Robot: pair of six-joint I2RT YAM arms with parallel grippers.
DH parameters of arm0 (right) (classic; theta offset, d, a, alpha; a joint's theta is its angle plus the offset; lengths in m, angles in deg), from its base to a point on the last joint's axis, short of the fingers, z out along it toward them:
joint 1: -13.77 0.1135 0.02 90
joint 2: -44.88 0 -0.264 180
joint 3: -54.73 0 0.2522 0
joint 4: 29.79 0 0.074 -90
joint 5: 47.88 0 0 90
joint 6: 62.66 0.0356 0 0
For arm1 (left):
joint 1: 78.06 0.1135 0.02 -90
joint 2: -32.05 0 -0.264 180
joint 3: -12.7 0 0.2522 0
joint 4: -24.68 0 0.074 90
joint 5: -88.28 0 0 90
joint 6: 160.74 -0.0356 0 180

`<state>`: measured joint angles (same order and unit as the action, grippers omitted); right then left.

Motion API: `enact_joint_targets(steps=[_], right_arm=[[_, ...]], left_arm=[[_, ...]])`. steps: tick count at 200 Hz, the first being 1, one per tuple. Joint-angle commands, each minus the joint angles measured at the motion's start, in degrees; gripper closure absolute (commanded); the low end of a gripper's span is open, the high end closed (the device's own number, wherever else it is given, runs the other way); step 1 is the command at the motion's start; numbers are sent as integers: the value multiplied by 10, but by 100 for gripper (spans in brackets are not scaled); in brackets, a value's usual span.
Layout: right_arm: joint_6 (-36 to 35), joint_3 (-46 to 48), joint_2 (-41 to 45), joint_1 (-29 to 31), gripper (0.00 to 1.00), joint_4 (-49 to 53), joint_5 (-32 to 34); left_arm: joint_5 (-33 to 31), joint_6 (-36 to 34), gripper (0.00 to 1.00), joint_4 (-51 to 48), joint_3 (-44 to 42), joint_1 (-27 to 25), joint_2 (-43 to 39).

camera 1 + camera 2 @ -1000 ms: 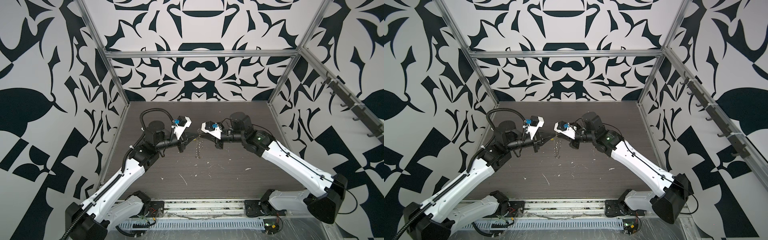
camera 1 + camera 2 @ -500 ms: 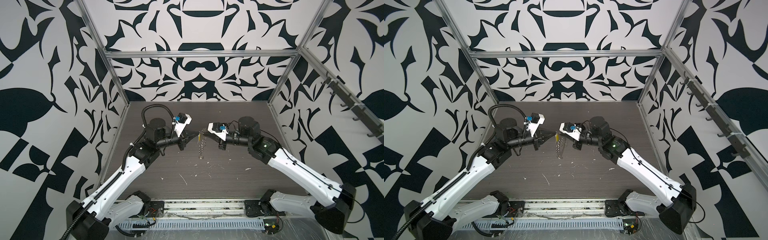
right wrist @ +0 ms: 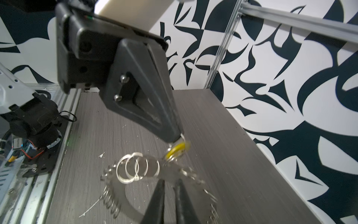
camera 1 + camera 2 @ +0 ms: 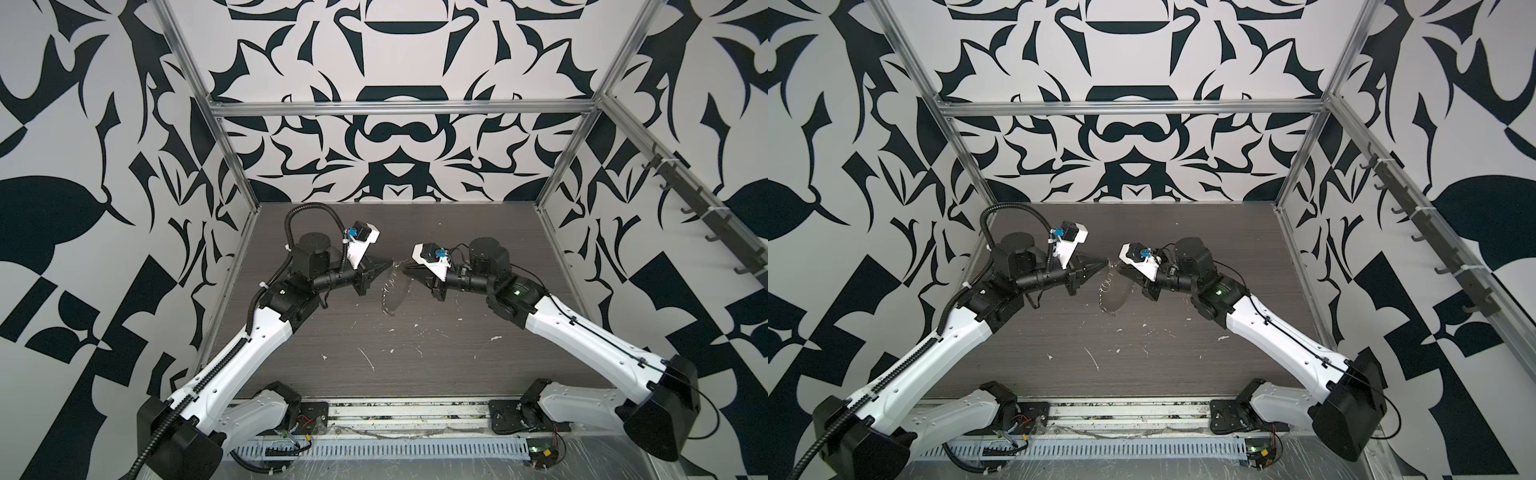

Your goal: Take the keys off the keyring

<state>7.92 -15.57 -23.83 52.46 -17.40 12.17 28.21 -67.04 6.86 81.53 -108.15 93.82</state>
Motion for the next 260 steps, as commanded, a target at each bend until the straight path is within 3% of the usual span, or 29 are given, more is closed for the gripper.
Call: enact_joint_targets(steps=[1, 92, 182, 260], right_arm=[[7, -13, 6, -3, 79, -12, -11], [49, -53, -12, -3, 68, 0, -7], [79, -58, -37, 8, 65, -41, 8], [78, -40, -36, 33, 63, -77, 90]], left_arm=[[-9, 10, 100, 26, 23, 5, 3], [-15, 9, 100, 17, 27, 5, 6], [-22, 19, 100, 4, 37, 4, 9], [-66, 67, 100, -32, 66, 4, 28]])
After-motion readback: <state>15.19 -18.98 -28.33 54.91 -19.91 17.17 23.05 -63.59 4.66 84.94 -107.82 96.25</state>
